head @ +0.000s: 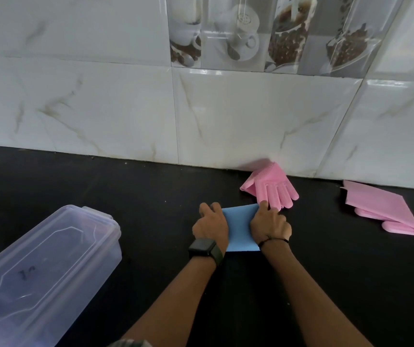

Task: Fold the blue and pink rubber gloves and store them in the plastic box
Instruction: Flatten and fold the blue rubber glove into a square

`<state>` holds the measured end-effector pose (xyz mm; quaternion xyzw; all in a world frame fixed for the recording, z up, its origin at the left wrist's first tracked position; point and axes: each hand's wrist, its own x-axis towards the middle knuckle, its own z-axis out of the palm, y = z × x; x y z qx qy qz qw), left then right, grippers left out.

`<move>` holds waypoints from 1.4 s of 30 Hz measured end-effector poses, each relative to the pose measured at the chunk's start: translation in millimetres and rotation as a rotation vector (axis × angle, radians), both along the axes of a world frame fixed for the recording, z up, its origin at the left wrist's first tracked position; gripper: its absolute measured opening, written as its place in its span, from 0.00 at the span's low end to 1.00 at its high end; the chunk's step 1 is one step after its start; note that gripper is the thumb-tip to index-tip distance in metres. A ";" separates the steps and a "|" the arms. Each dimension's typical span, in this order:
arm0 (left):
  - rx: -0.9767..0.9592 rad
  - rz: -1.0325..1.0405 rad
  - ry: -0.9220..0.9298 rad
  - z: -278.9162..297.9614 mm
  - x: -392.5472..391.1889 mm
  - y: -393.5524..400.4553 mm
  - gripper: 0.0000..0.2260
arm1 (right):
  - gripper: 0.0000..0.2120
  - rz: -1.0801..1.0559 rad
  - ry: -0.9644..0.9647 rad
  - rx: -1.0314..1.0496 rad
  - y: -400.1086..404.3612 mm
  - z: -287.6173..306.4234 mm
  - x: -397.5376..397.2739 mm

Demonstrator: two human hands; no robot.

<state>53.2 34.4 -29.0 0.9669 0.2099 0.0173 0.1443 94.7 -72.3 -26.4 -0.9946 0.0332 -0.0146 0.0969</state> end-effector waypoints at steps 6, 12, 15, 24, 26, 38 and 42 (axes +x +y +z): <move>-0.005 0.104 -0.129 -11.7 -10.4 2.8 0.15 | 0.34 -0.239 0.061 0.440 -17.2 -1.5 -18.6; -0.225 0.276 0.007 12.4 -9.6 -7.4 0.23 | 0.38 -0.114 0.216 0.358 -5.6 5.1 -30.0; -0.403 0.369 0.090 22.0 -17.1 -14.5 0.29 | 0.33 -0.134 0.313 0.504 -6.0 8.2 -25.1; -0.797 0.358 -0.164 23.2 -86.0 -69.4 0.25 | 0.20 -0.070 0.139 0.837 -76.9 5.5 -92.9; -0.793 0.314 -0.208 11.3 -126.6 -81.5 0.19 | 0.17 -0.012 0.129 0.848 -101.4 0.5 -134.1; -0.135 0.270 -0.063 19.6 -194.5 -97.5 0.32 | 0.34 0.192 0.402 0.202 -131.3 27.5 -169.8; -0.326 0.380 -0.251 60.5 -195.2 -47.0 0.31 | 0.30 0.359 0.098 0.054 -102.4 74.1 -140.4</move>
